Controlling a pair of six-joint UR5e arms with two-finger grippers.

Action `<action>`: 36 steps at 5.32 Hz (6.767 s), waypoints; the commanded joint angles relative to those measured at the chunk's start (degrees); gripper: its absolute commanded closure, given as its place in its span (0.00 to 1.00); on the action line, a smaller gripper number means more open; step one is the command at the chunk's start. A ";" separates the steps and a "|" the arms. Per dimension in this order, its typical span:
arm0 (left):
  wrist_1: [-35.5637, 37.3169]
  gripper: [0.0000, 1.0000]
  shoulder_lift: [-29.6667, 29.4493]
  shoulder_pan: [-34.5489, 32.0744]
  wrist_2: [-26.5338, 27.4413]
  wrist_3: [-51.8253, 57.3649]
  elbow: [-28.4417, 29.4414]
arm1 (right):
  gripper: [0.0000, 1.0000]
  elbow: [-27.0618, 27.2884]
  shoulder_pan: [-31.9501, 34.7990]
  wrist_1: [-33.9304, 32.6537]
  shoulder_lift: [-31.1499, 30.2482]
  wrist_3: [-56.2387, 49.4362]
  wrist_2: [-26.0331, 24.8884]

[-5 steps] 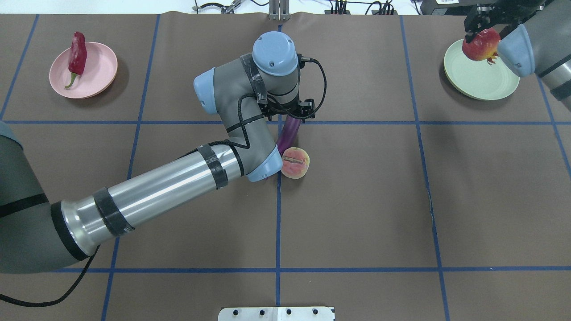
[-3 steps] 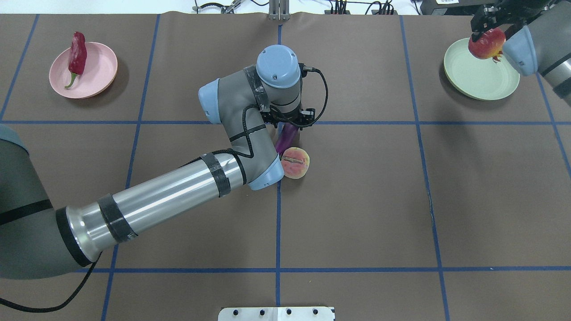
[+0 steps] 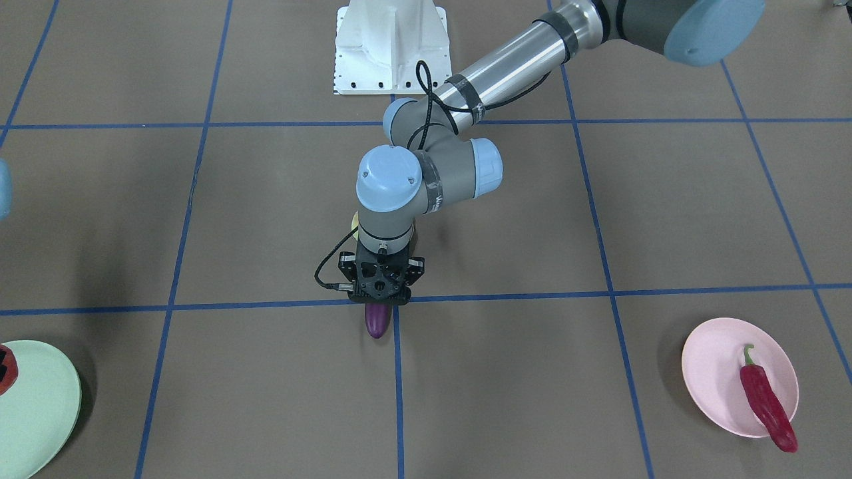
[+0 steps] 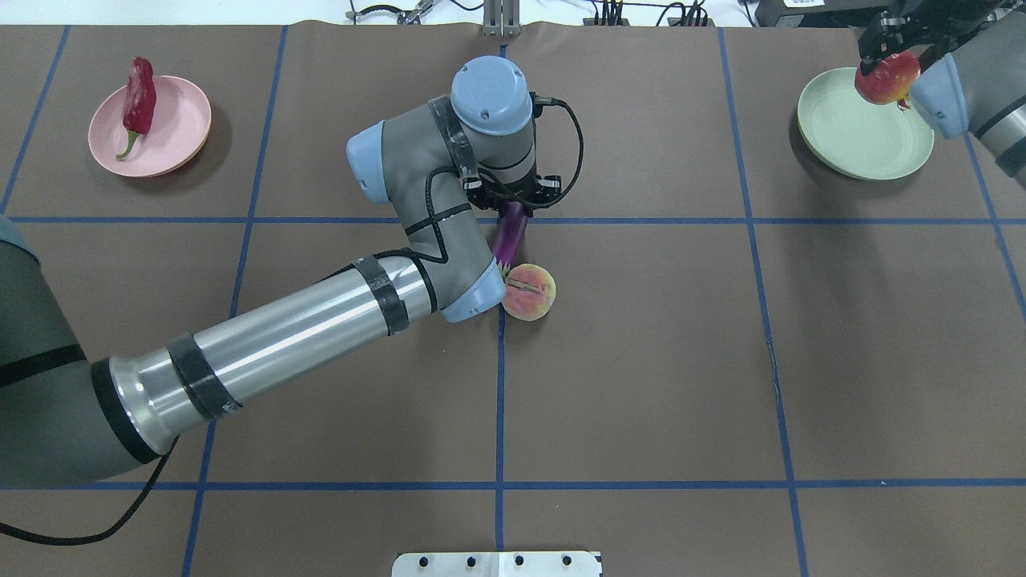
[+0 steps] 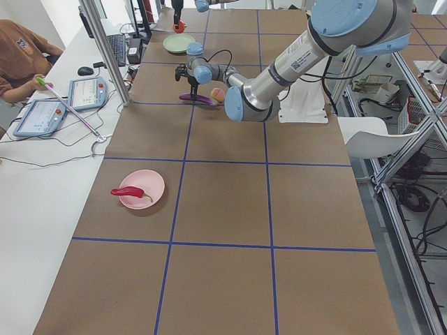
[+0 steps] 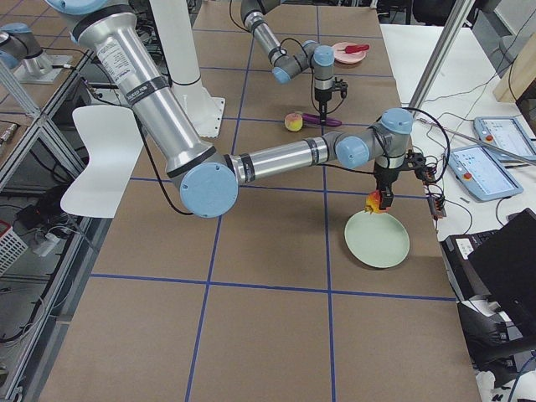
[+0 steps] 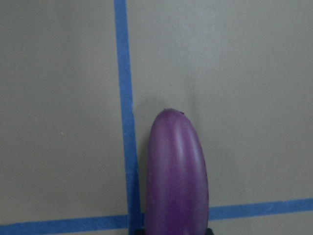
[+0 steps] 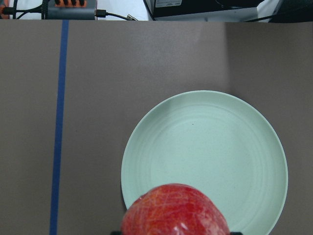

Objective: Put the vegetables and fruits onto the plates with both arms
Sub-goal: 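Place the eggplant on the pink plate while the right gripper releases the pomegranate, then move the right gripper over the halved peach and grasp it, then carry the peach to the green plate and release it beside the pomegranate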

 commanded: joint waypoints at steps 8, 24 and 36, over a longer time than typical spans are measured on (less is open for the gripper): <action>17.73 1.00 2.37 -30.96 -9.03 42.14 8.10 | 0.00 0.79 -4.39 1.27 1.17 6.84 7.74; 23.53 0.00 18.65 -33.17 -5.51 50.93 -15.94 | 0.00 12.03 -39.54 -12.36 16.64 49.14 -10.15; 23.44 0.00 29.57 -32.91 -9.54 49.80 -32.03 | 1.00 20.90 -14.84 -19.55 9.65 22.56 0.54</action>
